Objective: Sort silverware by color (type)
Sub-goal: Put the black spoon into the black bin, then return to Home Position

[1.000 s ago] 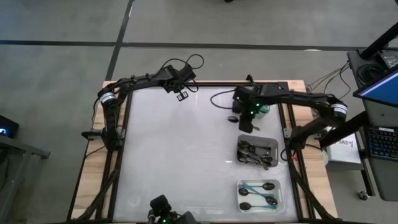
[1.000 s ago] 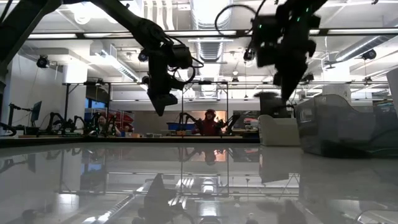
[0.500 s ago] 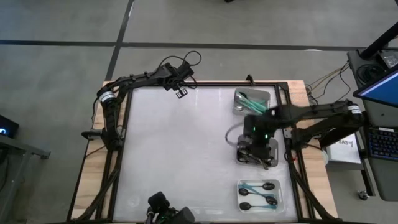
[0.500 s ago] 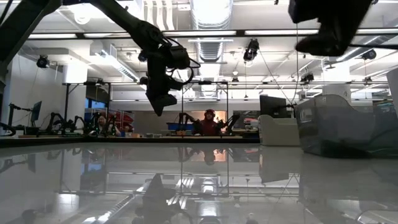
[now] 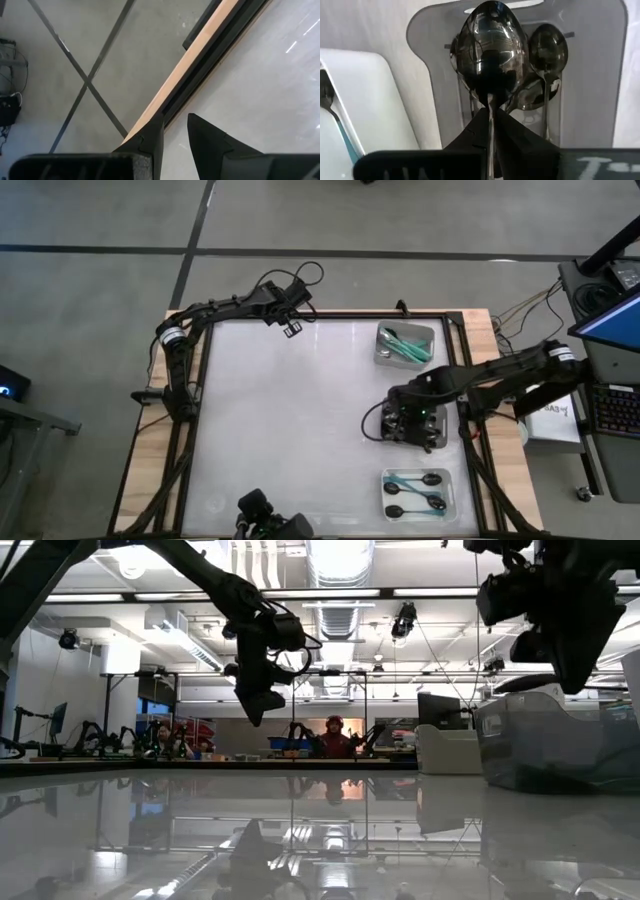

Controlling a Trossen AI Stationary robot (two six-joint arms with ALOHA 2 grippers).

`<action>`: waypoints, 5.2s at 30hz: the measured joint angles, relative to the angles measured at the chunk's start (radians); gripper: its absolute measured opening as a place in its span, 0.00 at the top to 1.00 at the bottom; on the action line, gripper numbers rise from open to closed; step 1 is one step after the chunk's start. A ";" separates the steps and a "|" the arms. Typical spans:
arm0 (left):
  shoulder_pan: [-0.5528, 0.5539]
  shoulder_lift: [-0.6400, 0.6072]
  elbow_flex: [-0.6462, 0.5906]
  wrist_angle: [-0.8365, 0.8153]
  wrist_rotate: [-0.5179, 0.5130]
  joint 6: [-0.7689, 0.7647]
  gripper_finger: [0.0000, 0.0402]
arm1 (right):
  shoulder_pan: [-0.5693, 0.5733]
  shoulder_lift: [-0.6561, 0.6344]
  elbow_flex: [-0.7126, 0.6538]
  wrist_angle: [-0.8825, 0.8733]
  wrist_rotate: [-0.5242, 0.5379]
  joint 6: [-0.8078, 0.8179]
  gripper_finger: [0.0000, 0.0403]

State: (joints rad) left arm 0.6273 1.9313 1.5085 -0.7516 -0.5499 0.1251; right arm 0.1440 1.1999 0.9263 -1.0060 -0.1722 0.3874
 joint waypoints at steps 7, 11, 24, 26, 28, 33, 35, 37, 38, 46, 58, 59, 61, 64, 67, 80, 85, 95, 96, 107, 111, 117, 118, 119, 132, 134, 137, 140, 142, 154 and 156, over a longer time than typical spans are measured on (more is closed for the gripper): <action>0.000 0.000 0.000 -0.009 0.000 -0.004 0.82 | 0.000 0.003 0.000 0.001 -0.003 0.070 0.88; 0.000 0.000 0.000 -0.010 0.000 -0.004 0.82 | 0.000 -0.002 0.000 -0.010 -0.003 0.069 0.79; 0.002 0.000 0.000 -0.012 0.083 0.034 0.82 | -0.069 -0.270 -0.082 0.282 0.233 -0.260 0.73; 0.001 -0.003 0.000 -0.012 0.125 0.047 0.82 | -0.122 -0.361 -0.157 0.416 0.218 -0.290 0.74; 0.001 -0.014 0.000 -0.013 0.157 0.050 0.82 | -0.176 -0.444 -0.252 0.543 0.200 -0.301 0.74; 0.000 -0.067 0.000 -0.012 0.260 0.059 0.82 | -0.285 -0.585 -0.484 0.788 0.126 -0.289 0.74; 0.000 -0.097 0.000 -0.012 0.305 0.061 0.82 | -0.312 -0.611 -0.549 0.849 0.120 -0.273 0.74; 0.000 -0.136 0.000 -0.010 0.360 0.064 0.82 | -0.329 -0.625 -0.600 0.894 0.121 -0.267 0.74; 0.000 -0.155 0.000 -0.009 0.394 0.070 0.82 | -0.334 -0.629 -0.621 0.915 0.121 -0.268 0.75; 0.015 -0.425 -0.217 0.060 0.675 0.142 0.82 | -0.354 -0.630 -0.720 1.063 0.121 -0.284 0.76; 0.014 -1.005 -0.986 0.688 0.667 -0.108 0.82 | -0.354 -0.629 -0.705 1.067 0.265 -0.295 0.76; 0.014 -1.041 -1.037 0.739 0.667 -0.129 0.82 | -0.354 -0.629 -0.701 1.064 0.279 -0.295 0.76; 0.014 -1.106 -1.125 0.839 0.664 -0.164 0.82 | -0.354 -0.629 -0.695 1.064 0.286 -0.294 0.77; 0.014 -1.176 -1.221 0.955 0.663 -0.179 0.82 | -0.354 -0.629 -0.688 1.065 0.286 -0.308 0.77; 0.014 -1.215 -1.294 1.019 0.664 -0.179 0.82 | -0.354 -0.628 -0.688 1.063 0.286 -0.339 0.77; 0.014 -1.238 -1.498 1.272 0.664 -0.189 0.82 | -0.354 -0.627 -0.688 1.063 0.286 -0.344 0.78; 0.014 -1.223 -1.497 1.249 0.664 -0.196 0.82 | -0.354 -0.627 -0.688 1.063 0.286 -0.344 0.77; 0.014 -1.186 -1.498 0.986 0.664 -0.502 0.82 | -0.354 -0.627 -0.687 1.064 0.286 -0.344 0.79; 0.014 -1.181 -1.498 0.990 0.656 -0.502 0.82 | -0.354 -0.627 -0.687 1.063 0.286 -0.343 0.79; 0.014 -1.171 -1.378 1.021 0.245 -0.422 0.82 | -0.354 -0.627 -0.687 1.063 0.286 -0.343 0.77; 0.014 -1.161 -1.315 1.021 0.245 -0.422 0.82 | -0.354 -0.627 -0.687 1.063 0.285 -0.343 0.78; 0.014 -1.124 -1.197 1.021 0.245 -0.422 0.82 | -0.354 -0.627 -0.687 1.064 0.286 -0.343 0.80; 0.014 -1.115 -1.176 1.020 0.245 -0.422 0.82 | -0.354 -0.627 -0.687 1.063 0.286 -0.343 0.79; 0.014 -1.105 -1.151 1.018 0.245 -0.422 0.82 | -0.354 -0.627 -0.687 1.064 0.286 -0.343 0.79; -0.012 -1.141 -0.855 1.052 0.280 -0.422 0.82 | -0.354 -0.628 -0.686 1.064 0.285 -0.344 0.80; -0.012 -1.235 -0.899 1.095 0.304 -0.422 0.82 | -0.354 -0.627 -0.686 1.065 0.285 -0.343 0.80; -0.011 -1.367 -0.972 1.162 0.306 -0.422 0.82 | -0.354 -0.632 -0.686 1.063 0.285 -0.343 0.80; -0.010 -1.502 -1.042 1.178 0.304 -0.422 0.82 | -0.354 -0.638 -0.686 1.064 0.285 -0.344 0.79; -0.009 -1.584 -1.085 1.178 0.305 -0.422 0.82 | -0.354 -0.641 -0.686 1.063 0.285 -0.344 0.79; -0.009 -1.901 -1.268 1.170 0.305 -0.422 0.82 | -0.354 -0.843 -0.694 1.065 0.285 -0.343 0.80; -0.009 -1.931 -1.278 1.151 0.305 -0.422 0.82 | -0.354 -0.892 -0.704 1.063 0.285 -0.344 0.81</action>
State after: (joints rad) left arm 0.6186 -0.0002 0.2308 0.3990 -0.2451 -0.2974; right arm -0.2100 0.3074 0.2226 0.0570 0.1131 0.0437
